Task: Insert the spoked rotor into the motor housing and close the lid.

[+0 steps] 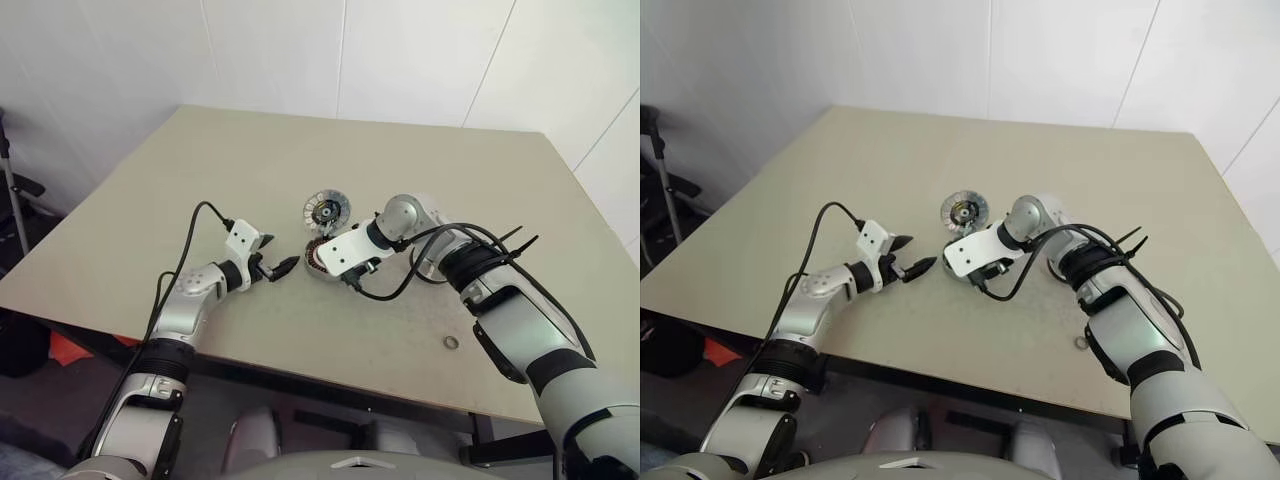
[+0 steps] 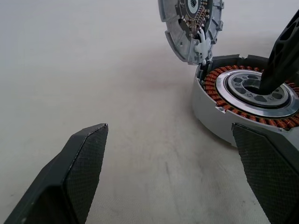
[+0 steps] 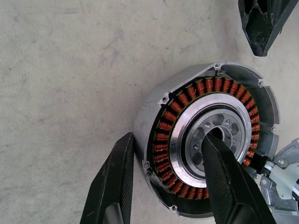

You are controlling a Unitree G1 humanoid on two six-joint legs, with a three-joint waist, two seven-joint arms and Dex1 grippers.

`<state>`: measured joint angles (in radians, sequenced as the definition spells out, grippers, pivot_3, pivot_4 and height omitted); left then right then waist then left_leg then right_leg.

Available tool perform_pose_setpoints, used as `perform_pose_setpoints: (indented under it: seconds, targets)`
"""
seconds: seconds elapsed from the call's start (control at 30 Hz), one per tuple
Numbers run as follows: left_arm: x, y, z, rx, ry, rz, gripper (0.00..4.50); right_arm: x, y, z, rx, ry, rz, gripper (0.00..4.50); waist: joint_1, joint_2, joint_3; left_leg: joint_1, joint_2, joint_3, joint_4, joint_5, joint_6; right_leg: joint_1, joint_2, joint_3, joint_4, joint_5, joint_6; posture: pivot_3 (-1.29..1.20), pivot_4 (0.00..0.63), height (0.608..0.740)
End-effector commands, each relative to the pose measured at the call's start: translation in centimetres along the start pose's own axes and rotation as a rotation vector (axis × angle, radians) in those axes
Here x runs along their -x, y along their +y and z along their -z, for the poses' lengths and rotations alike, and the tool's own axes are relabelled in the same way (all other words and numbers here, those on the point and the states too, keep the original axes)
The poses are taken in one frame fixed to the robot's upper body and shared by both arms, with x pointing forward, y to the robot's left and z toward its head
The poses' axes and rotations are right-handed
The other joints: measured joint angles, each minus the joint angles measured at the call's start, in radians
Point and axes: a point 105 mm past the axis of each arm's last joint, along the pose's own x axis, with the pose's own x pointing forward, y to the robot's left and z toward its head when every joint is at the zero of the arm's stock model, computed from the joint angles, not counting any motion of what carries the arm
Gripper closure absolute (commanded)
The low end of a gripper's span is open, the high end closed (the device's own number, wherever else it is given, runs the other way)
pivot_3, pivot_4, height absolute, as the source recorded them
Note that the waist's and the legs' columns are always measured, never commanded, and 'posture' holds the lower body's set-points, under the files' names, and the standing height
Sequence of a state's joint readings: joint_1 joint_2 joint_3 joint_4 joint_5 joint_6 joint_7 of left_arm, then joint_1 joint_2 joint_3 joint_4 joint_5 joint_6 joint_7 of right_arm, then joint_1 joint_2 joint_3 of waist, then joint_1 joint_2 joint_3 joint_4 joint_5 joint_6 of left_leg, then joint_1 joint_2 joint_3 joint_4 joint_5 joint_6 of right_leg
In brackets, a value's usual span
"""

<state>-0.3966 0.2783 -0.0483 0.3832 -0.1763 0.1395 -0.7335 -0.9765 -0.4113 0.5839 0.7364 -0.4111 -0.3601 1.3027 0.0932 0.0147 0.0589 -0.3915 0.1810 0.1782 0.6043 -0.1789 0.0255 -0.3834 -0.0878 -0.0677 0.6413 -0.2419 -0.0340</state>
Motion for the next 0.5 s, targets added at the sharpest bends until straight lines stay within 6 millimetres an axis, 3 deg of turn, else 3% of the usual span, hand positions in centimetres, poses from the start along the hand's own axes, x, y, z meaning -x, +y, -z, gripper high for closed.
perform_pose_setpoints:
  seconds: [0.03,0.5]
  targets:
    - [-0.1,0.2,-1.5,-0.024,-0.048,-0.002,0.0,0.8,0.2,0.7,-0.01,0.024,0.002,2.52,0.001,0.0,0.0,0.0,0.0,0.0,0.0,0.0,0.0,0.0,0.0,0.0,0.0,0.0,0.0,0.0,0.0,0.74]
    - [-0.3,0.1,-1.5,-0.028,-0.041,0.014,0.0,4.0,3.2,2.0,-0.016,0.047,0.001,2.52,0.008,-0.001,0.001,-0.005,-0.001,0.0,-0.001,-0.001,0.001,-0.002,0.0,0.0,-0.002,0.0,0.0,0.0,0.0,0.74]
